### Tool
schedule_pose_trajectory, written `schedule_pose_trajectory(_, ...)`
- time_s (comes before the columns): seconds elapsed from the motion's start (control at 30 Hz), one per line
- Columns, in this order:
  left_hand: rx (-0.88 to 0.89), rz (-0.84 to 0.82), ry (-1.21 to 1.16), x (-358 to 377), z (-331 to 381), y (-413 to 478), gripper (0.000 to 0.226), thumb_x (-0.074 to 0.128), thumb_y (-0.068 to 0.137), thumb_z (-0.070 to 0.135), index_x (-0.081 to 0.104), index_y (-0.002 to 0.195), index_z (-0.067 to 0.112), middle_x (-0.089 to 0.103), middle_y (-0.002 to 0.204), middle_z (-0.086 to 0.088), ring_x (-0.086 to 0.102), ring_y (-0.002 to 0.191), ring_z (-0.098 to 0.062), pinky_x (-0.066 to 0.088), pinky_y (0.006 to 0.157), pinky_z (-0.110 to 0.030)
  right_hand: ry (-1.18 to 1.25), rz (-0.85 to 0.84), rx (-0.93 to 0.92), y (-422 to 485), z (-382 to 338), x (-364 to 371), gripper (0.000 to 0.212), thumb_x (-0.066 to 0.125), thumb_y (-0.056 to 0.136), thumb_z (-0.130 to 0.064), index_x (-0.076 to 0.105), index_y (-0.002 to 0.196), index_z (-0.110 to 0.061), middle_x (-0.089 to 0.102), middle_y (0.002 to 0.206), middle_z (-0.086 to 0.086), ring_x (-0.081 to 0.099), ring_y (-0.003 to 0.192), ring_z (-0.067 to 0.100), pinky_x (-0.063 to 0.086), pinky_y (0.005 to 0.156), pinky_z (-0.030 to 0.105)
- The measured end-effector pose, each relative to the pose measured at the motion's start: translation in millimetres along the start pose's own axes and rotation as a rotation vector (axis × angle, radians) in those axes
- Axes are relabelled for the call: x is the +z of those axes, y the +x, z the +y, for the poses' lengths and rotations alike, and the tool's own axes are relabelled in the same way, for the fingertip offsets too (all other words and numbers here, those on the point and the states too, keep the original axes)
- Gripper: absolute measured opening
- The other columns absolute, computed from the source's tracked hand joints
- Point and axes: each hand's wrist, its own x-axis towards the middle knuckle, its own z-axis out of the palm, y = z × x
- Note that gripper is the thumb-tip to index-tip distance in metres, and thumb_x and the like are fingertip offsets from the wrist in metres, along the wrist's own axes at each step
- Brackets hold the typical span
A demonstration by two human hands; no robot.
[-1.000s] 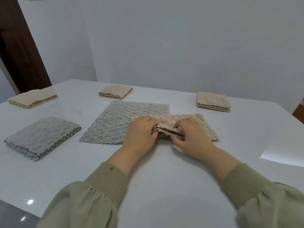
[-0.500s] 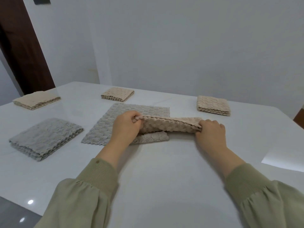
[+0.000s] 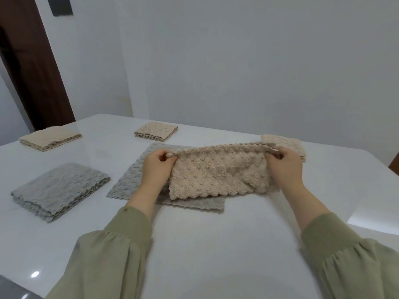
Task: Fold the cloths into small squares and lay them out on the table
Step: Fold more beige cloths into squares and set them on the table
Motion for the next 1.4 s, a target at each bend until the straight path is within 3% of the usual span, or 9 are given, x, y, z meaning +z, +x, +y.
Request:
schedule_pose_trajectory(0.1, 0.114, 0.162, 0.116, 4.5, 6.6, 2.4, 0.003, 0.069, 0.083, 0.021, 0.067, 0.081, 0.021, 0.064, 0.086, 0.005, 0.056, 0.078, -0.015, 0.042, 0.072, -0.026, -0.076, 0.072, -0.04, 7.4, -6.3, 1.3, 0.019, 0.06, 0.086, -0.018, 0.064, 0.068, -0.014, 0.056, 0.062, 0.003, 0.05, 0.067, 0.022, 0.032, 0.056, 0.029)
schedule_pose_trajectory(0.23, 0.163, 0.212, -0.134, 4.7, 20.1, 1.6, 0.015, 0.065, 0.086, 0.008, 0.07, 0.096, 0.019, 0.069, 0.091, 0.005, 0.064, 0.073, -0.008, 0.052, 0.065, -0.017, 0.047, 0.143, -0.081, 12.9, -16.0, 0.7, 0.014, 0.055, 0.082, -0.005, 0.069, 0.078, -0.005, 0.065, 0.073, 0.015, 0.053, 0.068, 0.022, 0.038, 0.061, 0.025)
schedule_pose_trajectory(0.4, 0.23, 0.12, -0.157, -4.6, 17.7, -5.8, 0.028, 0.054, 0.085, -0.007, 0.066, 0.083, 0.018, 0.066, 0.105, 0.01, 0.059, 0.074, -0.002, 0.048, 0.058, -0.011, 0.071, 0.176, -0.144, -2.3, -2.3, 1.8, 0.038, 0.046, 0.081, 0.01, 0.064, 0.112, -0.003, 0.062, 0.117, 0.006, 0.056, 0.105, 0.02, 0.042, 0.092, 0.023)
schedule_pose_trajectory(0.53, 0.033, -0.164, 0.138, -12.5, -4.0, -9.4, 0.032, 0.047, 0.084, -0.007, 0.064, 0.068, 0.015, 0.068, 0.111, -0.001, 0.051, 0.067, -0.016, 0.044, 0.057, -0.028, -0.057, 0.05, -0.04, -24.9, 26.0, 1.1, 0.034, 0.046, 0.077, 0.014, 0.066, 0.099, -0.003, 0.063, 0.116, 0.008, 0.055, 0.098, 0.02, 0.029, 0.075, 0.004)
schedule_pose_trajectory(0.63, -0.023, -0.284, 0.344, -16.4, -6.6, -10.5, 0.032, 0.045, 0.084, -0.002, 0.067, 0.066, 0.012, 0.067, 0.102, 0.004, 0.055, 0.079, -0.016, 0.047, 0.069, -0.031, -0.163, -0.071, 0.087, -28.9, 32.4, -4.5, 0.03, 0.043, 0.077, 0.01, 0.066, 0.086, -0.006, 0.061, 0.103, 0.008, 0.051, 0.09, 0.018, 0.03, 0.072, 0.018)
schedule_pose_trajectory(0.77, 0.03, -0.147, 0.466, -18.1, -1.0, -13.0, 0.022, 0.051, 0.09, 0.017, 0.061, 0.07, 0.019, 0.062, 0.071, 0.004, 0.055, 0.065, -0.016, 0.043, 0.057, -0.026, -0.33, -0.082, 0.088, -27.1, 40.8, -8.2, 0.02, 0.044, 0.086, -0.006, 0.064, 0.083, -0.008, 0.059, 0.094, 0.008, 0.053, 0.094, 0.028, 0.038, 0.075, 0.031)
schedule_pose_trajectory(0.93, -0.074, -0.275, 0.662, -14.4, -2.8, -12.9, 0.029, 0.059, 0.088, 0.045, 0.067, 0.072, 0.021, 0.067, 0.076, 0.0, 0.062, 0.074, -0.018, 0.044, 0.067, -0.028, -0.568, -0.192, 0.141, -25.3, 39.6, -5.5, 0.043, 0.042, 0.09, -0.043, 0.054, 0.06, -0.014, 0.058, 0.075, 0.008, 0.049, 0.085, 0.032, 0.041, 0.072, 0.037)
schedule_pose_trajectory(1.1, -0.08, -0.25, 0.619, -13.9, -4.2, -9.8, 0.032, 0.067, 0.083, 0.045, 0.066, 0.061, 0.021, 0.071, 0.079, -0.006, 0.063, 0.079, -0.02, 0.046, 0.07, -0.029, -0.46, -0.169, 0.123, -23.1, 41.7, -4.9, 0.016, 0.064, 0.078, -0.028, 0.059, 0.065, -0.02, 0.06, 0.08, 0.001, 0.054, 0.092, 0.027, 0.044, 0.077, 0.035)
schedule_pose_trajectory(1.4, -0.102, -0.139, 0.33, -5.4, -7.7, -6.2, 0.025, 0.068, 0.083, 0.025, 0.061, 0.063, 0.013, 0.064, 0.067, 0.003, 0.054, 0.064, -0.009, 0.043, 0.066, -0.026, -0.178, -0.1, 0.119, -16.8, 35.8, -6.1, 0.015, 0.07, 0.081, -0.019, 0.062, 0.07, -0.013, 0.058, 0.067, -0.005, 0.054, 0.071, 0.015, 0.037, 0.067, 0.026)
